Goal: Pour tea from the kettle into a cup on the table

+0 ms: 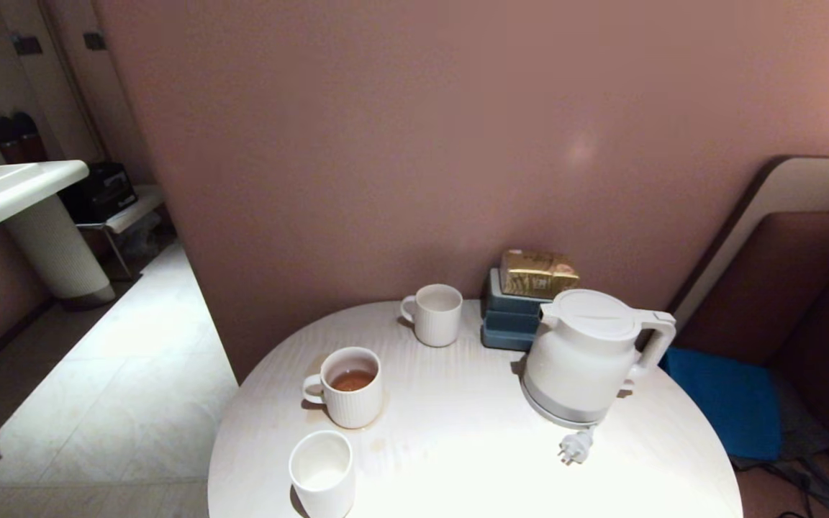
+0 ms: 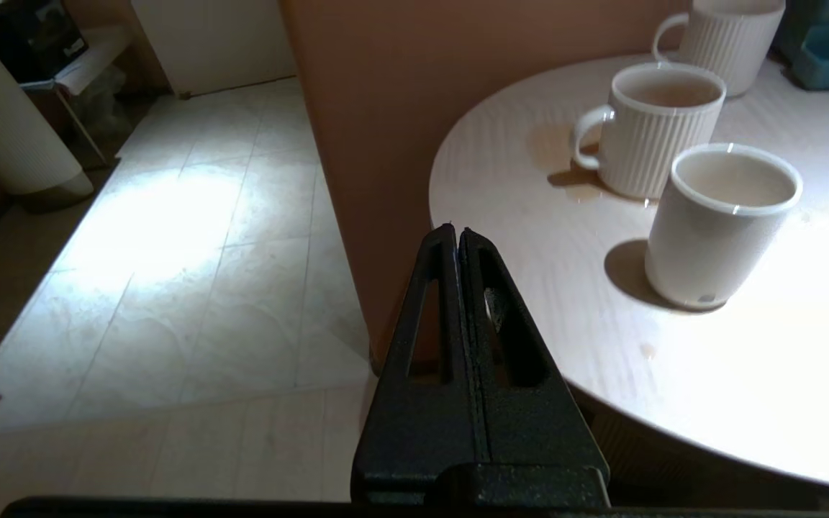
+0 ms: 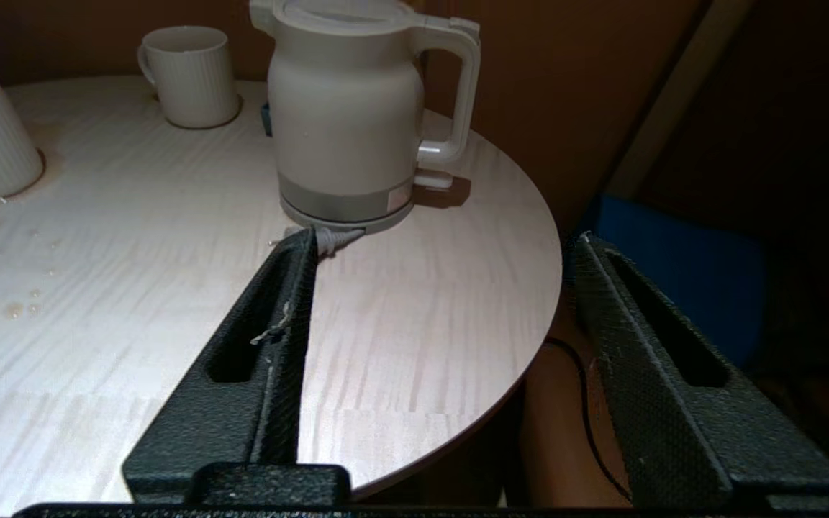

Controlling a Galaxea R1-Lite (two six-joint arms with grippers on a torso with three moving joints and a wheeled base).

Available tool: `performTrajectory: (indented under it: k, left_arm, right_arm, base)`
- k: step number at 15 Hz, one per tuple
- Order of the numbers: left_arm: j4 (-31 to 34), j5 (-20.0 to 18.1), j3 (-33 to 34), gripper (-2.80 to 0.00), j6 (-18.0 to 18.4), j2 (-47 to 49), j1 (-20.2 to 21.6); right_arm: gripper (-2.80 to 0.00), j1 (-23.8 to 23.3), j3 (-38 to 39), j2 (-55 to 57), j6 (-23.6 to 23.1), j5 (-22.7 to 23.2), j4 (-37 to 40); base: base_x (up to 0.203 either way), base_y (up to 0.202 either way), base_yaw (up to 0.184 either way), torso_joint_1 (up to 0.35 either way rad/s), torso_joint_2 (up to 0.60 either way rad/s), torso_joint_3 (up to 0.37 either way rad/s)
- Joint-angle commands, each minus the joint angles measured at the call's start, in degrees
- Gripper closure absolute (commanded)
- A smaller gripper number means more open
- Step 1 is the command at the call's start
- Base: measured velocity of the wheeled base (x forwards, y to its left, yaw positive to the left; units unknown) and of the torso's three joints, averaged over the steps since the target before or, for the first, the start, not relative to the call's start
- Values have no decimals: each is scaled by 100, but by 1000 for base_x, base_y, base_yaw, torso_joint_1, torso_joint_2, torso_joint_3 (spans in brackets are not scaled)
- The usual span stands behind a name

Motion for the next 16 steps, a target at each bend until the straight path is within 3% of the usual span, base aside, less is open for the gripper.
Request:
performTrajectory:
  k: [1,8,16]
  left_arm:
    - [4,0,1,0,2,4,0]
    - [1,0,1,0,2,4,0]
    - [-2,61,1,0,-331,4,0]
  right_arm:
    - [-280,-1,1,9,4,2,0]
    - [-280,2,1,6,-5,2,0]
    - [-280,6,1,4,4,11,0]
  base:
    - [0,0,0,313,-594,-293]
    - [0,0,0,57,-106,-53]
    - [0,0,0,0,0,0]
